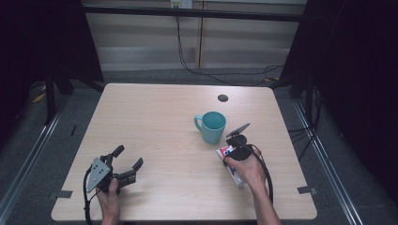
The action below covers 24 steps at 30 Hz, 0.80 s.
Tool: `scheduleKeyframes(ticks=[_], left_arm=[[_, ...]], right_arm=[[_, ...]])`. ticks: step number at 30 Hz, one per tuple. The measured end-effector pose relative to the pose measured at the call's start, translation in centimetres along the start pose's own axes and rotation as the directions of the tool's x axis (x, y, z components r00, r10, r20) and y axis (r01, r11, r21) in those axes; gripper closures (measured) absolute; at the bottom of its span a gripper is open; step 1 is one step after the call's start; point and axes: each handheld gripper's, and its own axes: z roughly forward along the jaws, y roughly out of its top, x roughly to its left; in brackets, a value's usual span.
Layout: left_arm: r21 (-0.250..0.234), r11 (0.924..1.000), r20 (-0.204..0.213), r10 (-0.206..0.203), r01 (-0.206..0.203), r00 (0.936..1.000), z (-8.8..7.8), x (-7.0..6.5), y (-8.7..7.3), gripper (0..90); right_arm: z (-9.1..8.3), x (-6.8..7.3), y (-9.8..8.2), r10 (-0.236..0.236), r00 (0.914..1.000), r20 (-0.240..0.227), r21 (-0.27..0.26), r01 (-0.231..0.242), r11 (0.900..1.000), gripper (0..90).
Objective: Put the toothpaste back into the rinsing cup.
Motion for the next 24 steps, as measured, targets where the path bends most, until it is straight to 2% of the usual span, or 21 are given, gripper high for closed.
scheduleKeyframes(ticks=[2, 8, 11, 12, 18, 24], left_arm=[[0.001, 1.0000, 0.001, 0.000, 0.000, 1.0000, 0.0, 0.0, 0.0, 15.6], [0.001, 1.0000, 0.001, 0.000, 0.000, 1.0000, 0.0, 0.0, 0.0, 15.5], [0.001, 1.0000, -0.002, 0.001, -0.001, 1.0000, 0.0, 0.0, 0.0, 15.5], [0.001, 1.0000, -0.002, 0.002, -0.002, 1.0000, 0.0, 0.0, 0.0, 15.5], [0.001, 1.0000, -0.001, 0.001, -0.001, 1.0000, 0.0, 0.0, 0.0, 15.5], [0.001, 1.0000, -0.002, 0.001, -0.001, 1.0000, 0.0, 0.0, 0.0, 15.5]], right_arm=[[-0.2, -0.2, -0.1, 0.002, 0.9999, -0.013, -0.009, -0.002, 1.000, 61.8], [-0.5, 0.1, 0.1, -0.011, 0.9999, -0.004, 0.008, 0.011, 1.000, 66.6], [-0.6, -0.1, 0.0, -0.010, 0.9997, -0.021, -0.001, 0.010, 1.000, 67.4], [-0.6, -0.4, -0.2, -0.002, 0.9991, -0.041, -0.003, 0.001, 1.000, 67.8], [-0.8, -0.6, -0.7, -0.015, 0.9975, -0.069, -0.014, 0.014, 1.000, 68.2], [-1.3, -1.0, -1.1, -0.011, 0.9960, -0.089, -0.047, 0.007, 0.999, 68.6]])
